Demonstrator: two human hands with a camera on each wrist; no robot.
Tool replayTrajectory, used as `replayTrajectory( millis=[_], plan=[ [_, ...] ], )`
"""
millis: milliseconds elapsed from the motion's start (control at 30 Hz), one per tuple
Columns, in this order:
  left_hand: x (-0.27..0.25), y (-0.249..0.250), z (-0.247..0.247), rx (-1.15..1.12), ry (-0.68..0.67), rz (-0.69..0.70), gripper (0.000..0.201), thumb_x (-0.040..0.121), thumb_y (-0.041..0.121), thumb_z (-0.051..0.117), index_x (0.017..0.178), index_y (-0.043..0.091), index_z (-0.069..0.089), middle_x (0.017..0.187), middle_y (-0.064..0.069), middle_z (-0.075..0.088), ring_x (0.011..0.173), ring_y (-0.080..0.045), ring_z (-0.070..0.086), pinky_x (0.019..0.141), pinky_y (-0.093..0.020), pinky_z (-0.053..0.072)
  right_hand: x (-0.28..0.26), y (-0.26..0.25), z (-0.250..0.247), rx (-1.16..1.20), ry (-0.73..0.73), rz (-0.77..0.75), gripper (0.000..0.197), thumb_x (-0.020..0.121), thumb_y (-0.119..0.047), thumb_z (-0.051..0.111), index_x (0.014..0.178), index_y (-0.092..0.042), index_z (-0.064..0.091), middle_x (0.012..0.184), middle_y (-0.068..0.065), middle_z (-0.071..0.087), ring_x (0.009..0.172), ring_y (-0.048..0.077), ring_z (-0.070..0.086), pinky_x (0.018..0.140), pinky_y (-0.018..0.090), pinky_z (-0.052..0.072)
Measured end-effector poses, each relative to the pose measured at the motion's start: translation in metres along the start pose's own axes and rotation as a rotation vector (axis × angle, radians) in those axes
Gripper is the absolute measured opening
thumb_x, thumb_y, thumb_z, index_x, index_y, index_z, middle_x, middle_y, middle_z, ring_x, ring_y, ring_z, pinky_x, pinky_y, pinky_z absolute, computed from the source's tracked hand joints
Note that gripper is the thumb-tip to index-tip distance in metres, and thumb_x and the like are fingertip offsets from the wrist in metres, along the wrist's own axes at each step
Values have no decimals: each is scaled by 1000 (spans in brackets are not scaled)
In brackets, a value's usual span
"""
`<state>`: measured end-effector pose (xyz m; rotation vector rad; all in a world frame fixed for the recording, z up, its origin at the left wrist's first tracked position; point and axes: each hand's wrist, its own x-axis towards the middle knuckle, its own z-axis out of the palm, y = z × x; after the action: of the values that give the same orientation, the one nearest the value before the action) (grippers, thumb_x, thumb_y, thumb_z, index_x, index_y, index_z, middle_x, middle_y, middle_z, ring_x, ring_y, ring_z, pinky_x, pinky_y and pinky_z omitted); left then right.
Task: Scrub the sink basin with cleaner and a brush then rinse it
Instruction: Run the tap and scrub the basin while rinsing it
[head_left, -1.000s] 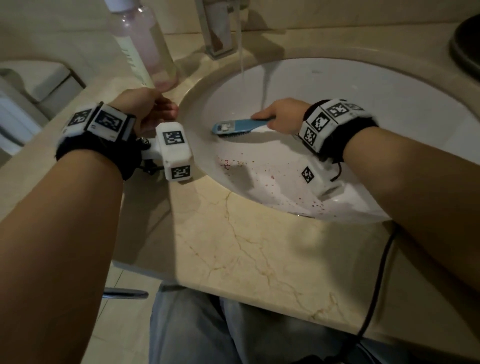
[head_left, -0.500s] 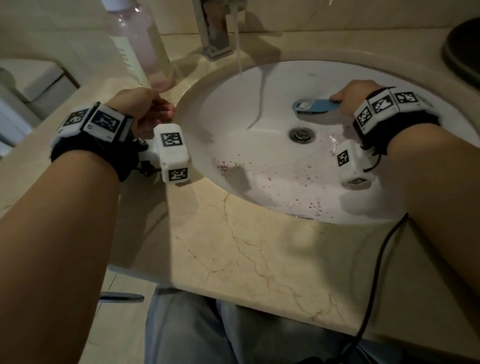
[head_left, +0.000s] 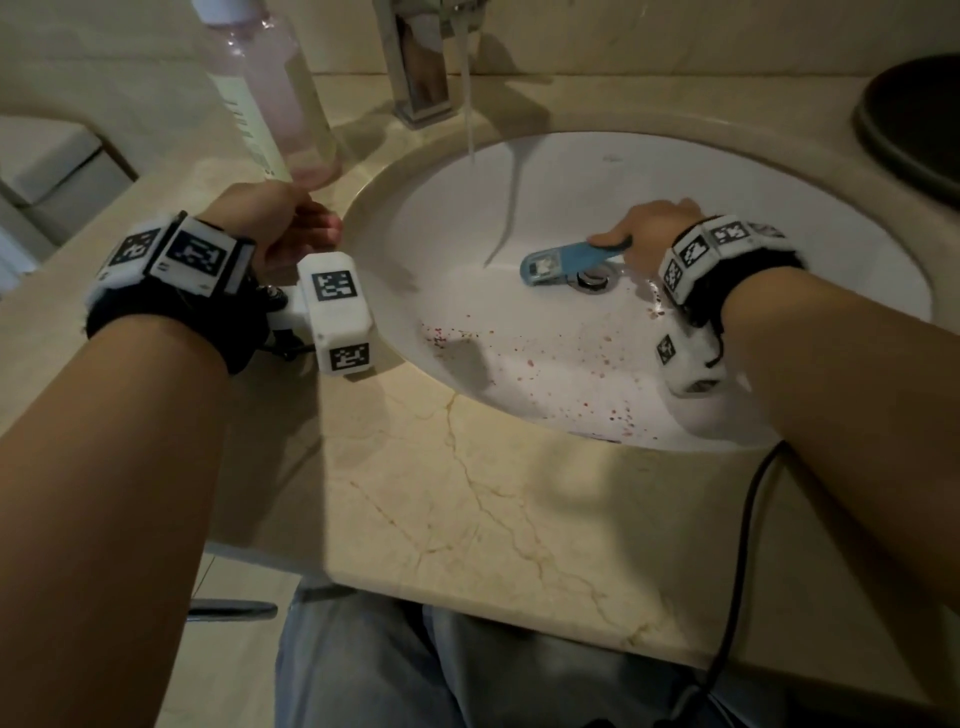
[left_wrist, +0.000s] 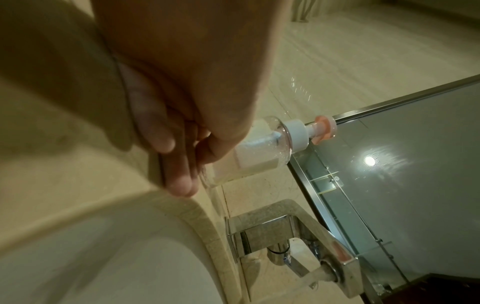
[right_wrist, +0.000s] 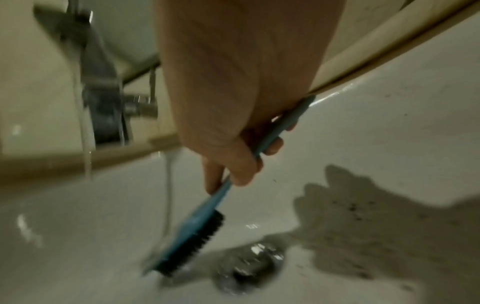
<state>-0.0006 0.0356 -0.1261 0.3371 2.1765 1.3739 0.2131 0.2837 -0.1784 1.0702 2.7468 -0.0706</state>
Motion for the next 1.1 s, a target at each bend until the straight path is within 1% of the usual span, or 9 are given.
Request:
replayTrajectory(
  millis=[133, 267, 400, 500, 633, 733, 867, 967, 1100],
  plan=[
    [3, 0, -1, 15, 19, -10, 31, 98, 19, 36, 71, 13, 51, 39, 9, 59, 35, 1, 56, 52, -15, 41, 1, 8, -16, 14, 193, 34, 38, 97, -21, 44, 133, -30, 53, 126, 16, 57, 113, 37, 53, 101, 44, 36],
    [0, 1, 2, -3, 14, -14, 29, 99, 15, 34, 74, 12, 48, 37, 9, 57, 32, 1, 53, 36, -9, 38, 12, 17, -8, -124, 319, 148, 30, 96, -23, 49, 110, -2, 65, 108, 23, 63, 103, 35, 58, 102, 45, 31],
    [-5, 3, 3, -21, 14, -12, 30, 99, 12, 32, 73, 12, 45, 35, 8, 55, 30, 1, 51, 33, -10, 38, 13, 9, 1, -182, 117, 169, 26, 93, -25, 52, 112, -11, 62, 85, 11, 58, 95, 31, 57, 101, 43, 30],
    [-5, 3, 4, -33, 11, -4, 31, 100, 12, 32, 72, 12, 44, 40, 6, 56, 29, 0, 49, 33, -10, 38, 10, 8, 3, -134, -73, 95, 35, 96, -28, 46, 129, -19, 55, 109, 13, 61, 97, 32, 57, 92, 39, 37],
    [-2, 3, 4, -11, 23, -12, 30, 99, 11, 30, 73, 12, 45, 35, 8, 55, 29, 0, 51, 30, -10, 37, 5, 17, -7, 37, -126, 6, 39, 96, -12, 46, 134, -14, 54, 127, 12, 60, 86, 22, 48, 75, 27, 38],
    [0, 4, 3, -11, 35, -17, 30, 99, 13, 33, 73, 12, 47, 35, 8, 55, 30, 0, 52, 33, -10, 40, -2, 26, -15, 156, -89, 38, 44, 91, 1, 45, 129, -16, 58, 128, 5, 60, 89, 18, 48, 78, 23, 36],
    [1, 4, 4, -1, 37, -45, 32, 99, 20, 37, 69, 13, 47, 34, 9, 53, 29, 0, 49, 39, -11, 37, -11, 50, -20, 342, 137, 187, 43, 91, -3, 48, 129, -20, 58, 130, 5, 59, 109, 32, 55, 94, 32, 42],
    [2, 4, 5, -5, 6, -59, 34, 99, 19, 32, 66, 15, 42, 37, 10, 49, 31, 1, 44, 41, -11, 32, -23, 60, -31, 271, 257, 292, 34, 96, -15, 47, 125, -25, 61, 130, 11, 58, 117, 38, 49, 107, 43, 34],
    [3, 3, 6, -60, -14, -59, 33, 98, 14, 30, 66, 16, 40, 46, 7, 47, 31, -1, 41, 49, -17, 28, -34, 57, -30, 130, 362, 421, 28, 97, -26, 48, 119, -20, 64, 119, 22, 59, 115, 38, 46, 105, 46, 24]
  ],
)
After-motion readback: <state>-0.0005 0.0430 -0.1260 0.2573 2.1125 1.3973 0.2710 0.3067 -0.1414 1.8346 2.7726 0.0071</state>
